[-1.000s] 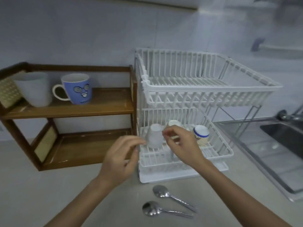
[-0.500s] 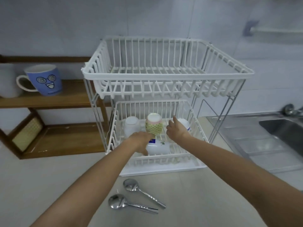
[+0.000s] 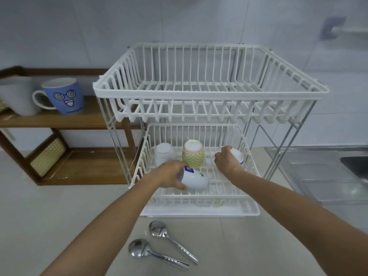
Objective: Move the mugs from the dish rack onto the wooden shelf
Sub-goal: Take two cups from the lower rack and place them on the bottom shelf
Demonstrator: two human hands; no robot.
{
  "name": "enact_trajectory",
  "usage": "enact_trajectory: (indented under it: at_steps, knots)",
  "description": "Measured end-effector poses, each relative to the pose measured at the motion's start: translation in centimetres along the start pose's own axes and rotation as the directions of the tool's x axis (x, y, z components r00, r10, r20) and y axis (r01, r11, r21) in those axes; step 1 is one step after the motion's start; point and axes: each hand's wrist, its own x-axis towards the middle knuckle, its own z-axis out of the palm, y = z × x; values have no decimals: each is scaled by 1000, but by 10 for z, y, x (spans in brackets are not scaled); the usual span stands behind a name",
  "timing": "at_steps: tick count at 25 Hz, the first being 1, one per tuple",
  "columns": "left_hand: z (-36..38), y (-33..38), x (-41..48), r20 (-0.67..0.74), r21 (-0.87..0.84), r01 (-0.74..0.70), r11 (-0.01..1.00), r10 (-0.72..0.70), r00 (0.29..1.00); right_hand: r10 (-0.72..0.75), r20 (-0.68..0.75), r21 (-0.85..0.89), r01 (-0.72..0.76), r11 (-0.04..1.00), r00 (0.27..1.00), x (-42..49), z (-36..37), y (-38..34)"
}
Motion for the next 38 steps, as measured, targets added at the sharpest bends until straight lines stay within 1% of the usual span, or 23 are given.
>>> enact_trajectory:
  at_steps: [1, 2, 3, 4, 5, 6, 8, 9, 10, 12, 13, 15, 17, 19, 21, 23, 25, 27, 29, 31, 33, 35, 38]
  knots:
    - [-4, 0, -4, -49, -50, -2, 999, 0, 999, 17, 7, 45, -17, 999, 1000, -1, -1, 4]
    - [-8, 1, -9, -108, -100, -14, 995, 3, 994, 67, 24, 154, -70, 986, 997, -4, -3, 9]
    - [-12, 3, -15, -174, -151, -31, 988, 4, 985, 139, 51, 316, -148, 937, 989, -8, -5, 17]
    - [-15, 6, -22, -241, -201, -49, 978, -1, 971, 212, 92, 498, -229, 836, 973, -15, -7, 25]
    - [-18, 9, -31, -303, -256, -71, 964, -11, 953, 269, 144, 675, -293, 677, 952, -22, -8, 33]
    - [-20, 12, -41, -358, -317, -98, 943, -24, 933, 309, 200, 819, -332, 468, 930, -32, -8, 40]
    - [-24, 17, -67, -428, -463, -163, 871, -59, 902, 340, 305, 945, -327, 8, 890, -54, -13, 48]
    - [-26, 18, -80, -442, -540, -200, 817, -73, 894, 338, 327, 942, -277, -188, 883, -64, -15, 48]
    - [-27, 16, -95, -446, -609, -233, 758, -85, 891, 328, 322, 915, -202, -350, 888, -72, -19, 45]
    - [-31, 7, -126, -447, -683, -262, 682, -107, 888, 286, 233, 791, -10, -612, 929, -86, -33, 35]
    - [-33, -1, -142, -454, -689, -265, 675, -117, 883, 262, 165, 698, 75, -712, 951, -92, -44, 28]
    - [-38, -19, -175, -465, -679, -249, 690, -143, 873, 230, 10, 500, 194, -844, 973, -101, -69, 14]
    - [-44, -44, -204, -461, -659, -203, 724, -176, 870, 227, -127, 381, 259, -887, 966, -106, -100, 1]
    - [-52, -76, -225, -467, -614, -125, 780, -231, 854, 216, -241, 388, 298, -872, 946, -105, -138, -10]
    - [-62, -115, -237, -499, -571, -19, 821, -329, 802, 193, -304, 417, 313, -853, 933, -100, -181, -30]
    - [-71, -158, -246, -534, -541, 102, 835, -434, 725, 160, -318, 456, 299, -838, 935, -91, -228, -57]
    - [-79, -200, -251, -536, -489, 245, 837, -510, 672, 148, -274, 508, 273, -817, 950, -75, -270, -82]
    - [-88, -239, -252, -519, -403, 377, 834, -547, 657, 161, -175, 574, 234, -785, 971, -47, -307, -98]
    - [-98, -268, -249, -514, -325, 452, 830, -557, 653, 192, -52, 652, 179, -737, 980, -11, -338, -103]
    - [-104, -288, -240, -508, -273, 477, 835, -546, 666, 218, 41, 721, 122, -682, 975, 28, -360, -100]
    - [-107, -307, -231, -483, -266, 486, 833, -551, 681, 215, 80, 756, 82, -649, 973, 70, -380, -97]
    - [-109, -322, -218, -457, -292, 487, 823, -568, 684, 221, 100, 789, 58, -612, 970, 106, -393, -97]
    - [-111, -339, -199, -457, -356, 481, 801, -598, 659, 237, 141, 839, 11, -544, 961, 151, -405, -105]
